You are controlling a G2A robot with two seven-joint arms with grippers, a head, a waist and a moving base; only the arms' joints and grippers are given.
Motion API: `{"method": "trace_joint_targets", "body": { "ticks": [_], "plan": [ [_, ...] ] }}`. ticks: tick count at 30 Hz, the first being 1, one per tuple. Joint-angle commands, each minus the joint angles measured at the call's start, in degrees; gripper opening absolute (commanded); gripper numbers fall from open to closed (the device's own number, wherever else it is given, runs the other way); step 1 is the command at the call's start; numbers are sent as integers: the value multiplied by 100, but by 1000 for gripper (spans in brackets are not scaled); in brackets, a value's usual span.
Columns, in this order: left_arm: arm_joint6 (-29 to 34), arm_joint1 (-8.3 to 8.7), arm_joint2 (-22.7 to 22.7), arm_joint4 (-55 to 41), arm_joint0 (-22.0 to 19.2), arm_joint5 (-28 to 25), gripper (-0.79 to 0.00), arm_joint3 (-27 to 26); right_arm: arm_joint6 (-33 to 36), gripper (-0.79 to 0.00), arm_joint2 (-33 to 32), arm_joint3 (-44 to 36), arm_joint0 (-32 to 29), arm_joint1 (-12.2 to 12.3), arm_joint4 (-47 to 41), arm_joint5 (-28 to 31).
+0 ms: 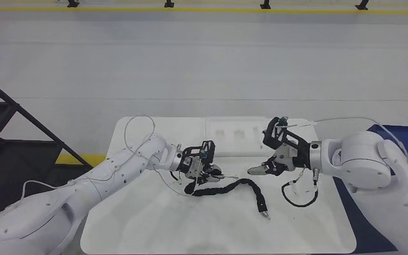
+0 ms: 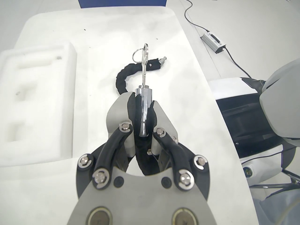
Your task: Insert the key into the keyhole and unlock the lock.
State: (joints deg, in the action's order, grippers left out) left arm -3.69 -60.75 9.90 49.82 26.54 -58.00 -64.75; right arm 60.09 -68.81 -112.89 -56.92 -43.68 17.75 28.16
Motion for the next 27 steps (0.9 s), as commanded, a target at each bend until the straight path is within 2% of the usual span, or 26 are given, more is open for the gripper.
{"method": "trace_joint_targets", "body": {
  "ticks": [1,6,7,8,9,13,18,22,27],
  "plan": [
    [158,-75,-16,76,30,0,-785,50,-47,0,-75,-2,-72,13,-16,-8],
    [441,-290,-16,171,143,0,-785,234,-105,0,-158,66,-203,34,-67,125],
    [477,-333,-16,172,166,0,-754,269,-119,0,-156,91,-217,35,-78,155],
    [530,-375,-16,184,195,0,-468,301,-127,0,-146,120,-227,35,-86,184],
    [588,-416,-16,194,218,0,0,328,-143,0,-137,143,-229,33,-87,214],
    [695,-553,-16,40,284,0,0,448,-222,0,-68,262,-222,21,-93,321],
    [361,-604,-7,-67,121,0,0,651,-337,0,36,473,-140,-4,-94,496],
    [-116,-532,28,-184,-95,0,0,689,-565,0,134,765,-20,-40,-72,749],
    [-740,-327,145,-254,-529,0,0,707,-1008,0,324,1339,283,-122,-162,1315]
  ]
}}
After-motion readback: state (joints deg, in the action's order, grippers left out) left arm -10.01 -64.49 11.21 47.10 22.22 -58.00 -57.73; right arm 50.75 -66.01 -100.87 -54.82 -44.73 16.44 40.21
